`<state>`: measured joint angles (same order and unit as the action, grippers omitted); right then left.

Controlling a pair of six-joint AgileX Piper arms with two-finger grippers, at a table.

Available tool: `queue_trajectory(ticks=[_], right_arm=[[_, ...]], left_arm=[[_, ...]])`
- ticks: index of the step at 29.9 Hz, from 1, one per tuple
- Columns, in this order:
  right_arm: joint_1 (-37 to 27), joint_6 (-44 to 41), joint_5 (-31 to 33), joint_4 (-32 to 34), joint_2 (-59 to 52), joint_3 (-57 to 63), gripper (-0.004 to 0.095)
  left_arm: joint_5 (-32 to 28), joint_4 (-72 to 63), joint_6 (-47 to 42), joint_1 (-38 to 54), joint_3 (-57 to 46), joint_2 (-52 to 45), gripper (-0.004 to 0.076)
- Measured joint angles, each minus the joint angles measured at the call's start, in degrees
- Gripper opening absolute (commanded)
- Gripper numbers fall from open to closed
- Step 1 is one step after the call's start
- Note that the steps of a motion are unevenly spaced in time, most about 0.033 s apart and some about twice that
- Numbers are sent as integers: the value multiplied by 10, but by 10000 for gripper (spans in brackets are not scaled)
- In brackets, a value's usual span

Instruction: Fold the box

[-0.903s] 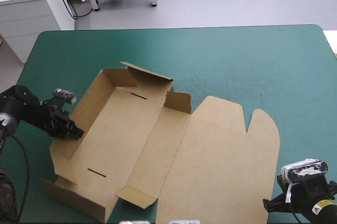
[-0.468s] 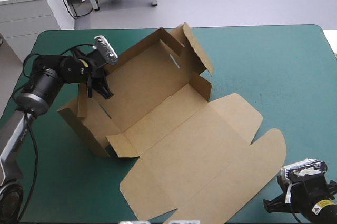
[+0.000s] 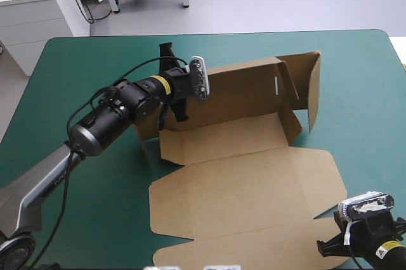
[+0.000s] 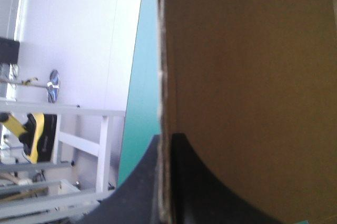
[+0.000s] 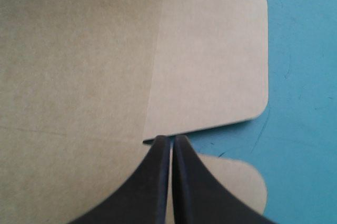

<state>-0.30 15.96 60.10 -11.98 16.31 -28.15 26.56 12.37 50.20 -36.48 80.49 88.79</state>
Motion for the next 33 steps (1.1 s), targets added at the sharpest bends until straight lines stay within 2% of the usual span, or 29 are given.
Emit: queue_trajectory(ticks=[8, 12, 16, 23, 28, 33], right_arm=[[0, 0, 0, 0, 0, 0, 0], [0, 0, 0, 0, 0, 0, 0], [0, 0, 0, 0, 0, 0, 0], [0, 0, 0, 0, 0, 0, 0], [0, 0, 0, 0, 0, 0, 0], [0, 0, 0, 0, 0, 0, 0]], left_arm=[[-44, 95, -7, -71, 1, 38, -9], [-57, 160, -39, -97, 1, 54, -9], [-63, 248, -125, -121, 2, 64, -9], [-74, 450, -339, -146, 2, 87, -9], [-82, 555, -425, -148, -10, 92, -9], [-61, 644, -531, -150, -38, 92, -9]])
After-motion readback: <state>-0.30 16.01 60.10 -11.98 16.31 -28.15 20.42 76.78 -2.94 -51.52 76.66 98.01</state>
